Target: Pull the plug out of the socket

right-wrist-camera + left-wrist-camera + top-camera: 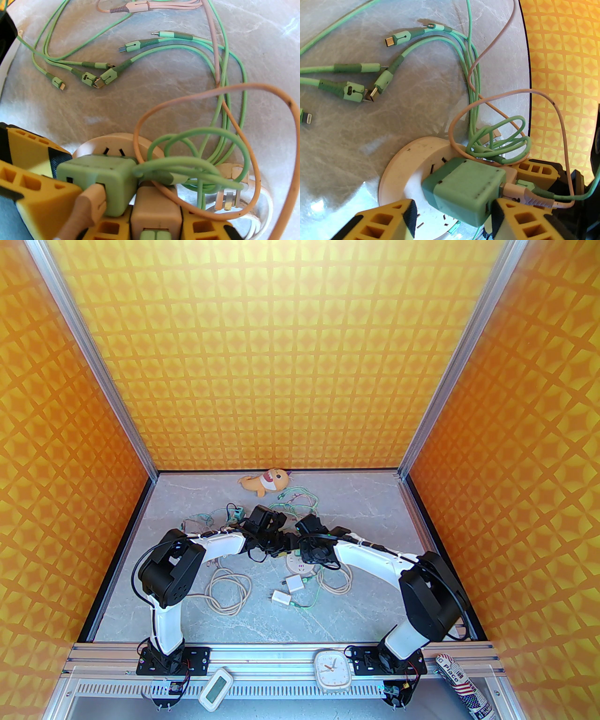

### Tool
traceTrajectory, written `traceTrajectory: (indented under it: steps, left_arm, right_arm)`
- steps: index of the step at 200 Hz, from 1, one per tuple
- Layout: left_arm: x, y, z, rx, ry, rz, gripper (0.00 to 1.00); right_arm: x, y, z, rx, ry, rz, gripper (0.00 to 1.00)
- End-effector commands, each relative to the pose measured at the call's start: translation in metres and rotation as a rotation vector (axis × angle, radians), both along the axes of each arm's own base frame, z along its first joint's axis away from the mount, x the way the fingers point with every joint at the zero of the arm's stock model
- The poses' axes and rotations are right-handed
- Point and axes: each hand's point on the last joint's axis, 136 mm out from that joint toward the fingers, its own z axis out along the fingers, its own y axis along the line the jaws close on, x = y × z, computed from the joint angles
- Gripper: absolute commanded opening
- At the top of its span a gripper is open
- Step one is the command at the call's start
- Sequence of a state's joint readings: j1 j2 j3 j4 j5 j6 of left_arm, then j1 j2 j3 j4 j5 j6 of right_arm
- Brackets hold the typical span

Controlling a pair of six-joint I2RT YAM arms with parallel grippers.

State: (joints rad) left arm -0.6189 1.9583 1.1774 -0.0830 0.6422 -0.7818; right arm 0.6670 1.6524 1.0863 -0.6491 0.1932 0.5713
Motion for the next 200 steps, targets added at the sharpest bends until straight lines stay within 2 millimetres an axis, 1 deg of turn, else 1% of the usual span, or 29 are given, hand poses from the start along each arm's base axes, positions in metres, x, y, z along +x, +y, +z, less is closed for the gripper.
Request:
traceTrajectory:
  steps: [1,17,36,52,74,98,139,157,179,200]
  left_arm:
    - [-0.042,0.049,-0.098,0.337,0.201,0.053,0.56]
    - [-0.043,0.050,-0.099,0.341,0.203,0.052,0.56]
    - [-0.042,0.050,-0.099,0.348,0.200,0.049,0.56]
    - [-0.043,0.051,-0.100,0.355,0.200,0.048,0.56]
    - [-0.045,0.055,-0.103,0.376,0.204,0.047,0.55]
    - [-0.047,0.058,-0.107,0.390,0.211,0.045,0.55]
    - [-0.054,0.065,-0.113,0.411,0.221,0.045,0.55]
    - [-0.055,0.066,-0.114,0.414,0.222,0.046,0.55]
    - [-0.056,0.067,-0.116,0.418,0.225,0.047,0.55]
    - [-0.056,0.068,-0.117,0.421,0.228,0.049,0.55]
  right_arm:
    - [0.003,0.024,0.011,-0.012,-0.034,0.074,0.23]
    - [-0.001,0.033,0.008,-0.026,-0.030,0.097,0.23]
    - [-0.003,0.038,0.005,-0.039,-0.021,0.115,0.23]
    - [-0.003,0.037,0.007,-0.044,-0.030,0.110,0.23]
    - [0.001,0.034,0.016,-0.026,-0.068,0.107,0.23]
    - [0.003,0.025,0.021,0.016,-0.070,0.079,0.23]
    - [0.011,-0.002,0.025,0.104,-0.068,-0.006,0.23]
    - [0.012,-0.010,0.026,0.136,-0.064,-0.030,0.23]
    - [0.013,-0.013,0.027,0.149,-0.065,-0.041,0.23]
    - [0.013,-0.011,0.030,0.155,-0.064,-0.035,0.23]
